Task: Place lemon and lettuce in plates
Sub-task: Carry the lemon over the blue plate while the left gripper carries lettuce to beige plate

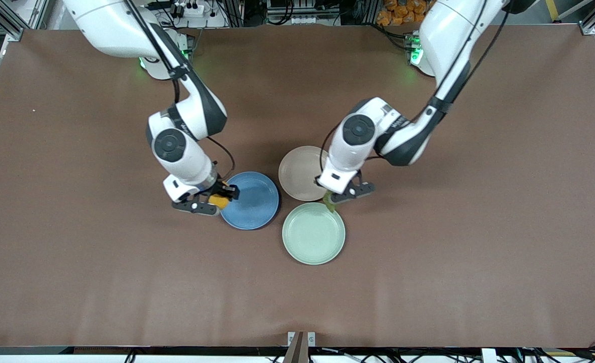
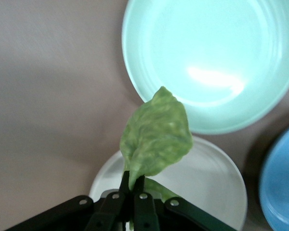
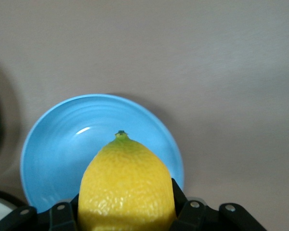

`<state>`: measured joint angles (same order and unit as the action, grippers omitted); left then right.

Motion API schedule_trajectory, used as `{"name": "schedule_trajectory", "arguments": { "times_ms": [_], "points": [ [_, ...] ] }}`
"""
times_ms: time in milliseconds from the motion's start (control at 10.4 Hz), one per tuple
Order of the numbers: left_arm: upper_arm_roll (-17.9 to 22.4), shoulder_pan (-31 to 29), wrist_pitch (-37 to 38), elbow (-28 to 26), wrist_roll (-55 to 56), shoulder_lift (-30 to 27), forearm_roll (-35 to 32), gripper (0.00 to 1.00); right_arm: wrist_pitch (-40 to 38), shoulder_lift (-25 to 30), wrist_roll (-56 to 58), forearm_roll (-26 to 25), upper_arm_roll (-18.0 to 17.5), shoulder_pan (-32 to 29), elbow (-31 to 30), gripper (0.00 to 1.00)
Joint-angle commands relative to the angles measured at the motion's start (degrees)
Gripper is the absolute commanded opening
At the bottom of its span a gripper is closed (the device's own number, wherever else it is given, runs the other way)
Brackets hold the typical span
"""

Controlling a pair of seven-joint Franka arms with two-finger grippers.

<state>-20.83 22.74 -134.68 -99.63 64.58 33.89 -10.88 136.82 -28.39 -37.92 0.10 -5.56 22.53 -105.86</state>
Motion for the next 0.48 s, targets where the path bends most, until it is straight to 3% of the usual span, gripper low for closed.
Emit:
{"name": "schedule_trajectory", "arguments": {
  "times_ms": [0, 192, 288, 385],
  "points": [
    [0.6, 3.3, 0.9, -0.7, 4.0, -1.4, -0.7, 0.00, -0.2, -6.5, -3.3, -2.3, 0.3, 2.3, 6.4, 0.18],
    [0.5, 4.9, 0.9, -0.7, 4.5, -1.1, -0.7, 0.00, 0.0, -9.7, -4.4, -6.4, 0.2, 3.5, 7.2, 0.19],
    [0.5, 5.4, 1.5, -0.8, 6.5, -1.1, -0.7, 0.46, 1.8, -10.4, -4.4, -6.9, 0.3, 3.7, 7.2, 0.19],
    [1.1, 7.1, 3.4, -0.8, 6.9, -0.9, -1.5, 0.99, 2.8, -11.6, -4.5, -7.0, 0.3, 4.4, 7.2, 0.21]
  ]
}}
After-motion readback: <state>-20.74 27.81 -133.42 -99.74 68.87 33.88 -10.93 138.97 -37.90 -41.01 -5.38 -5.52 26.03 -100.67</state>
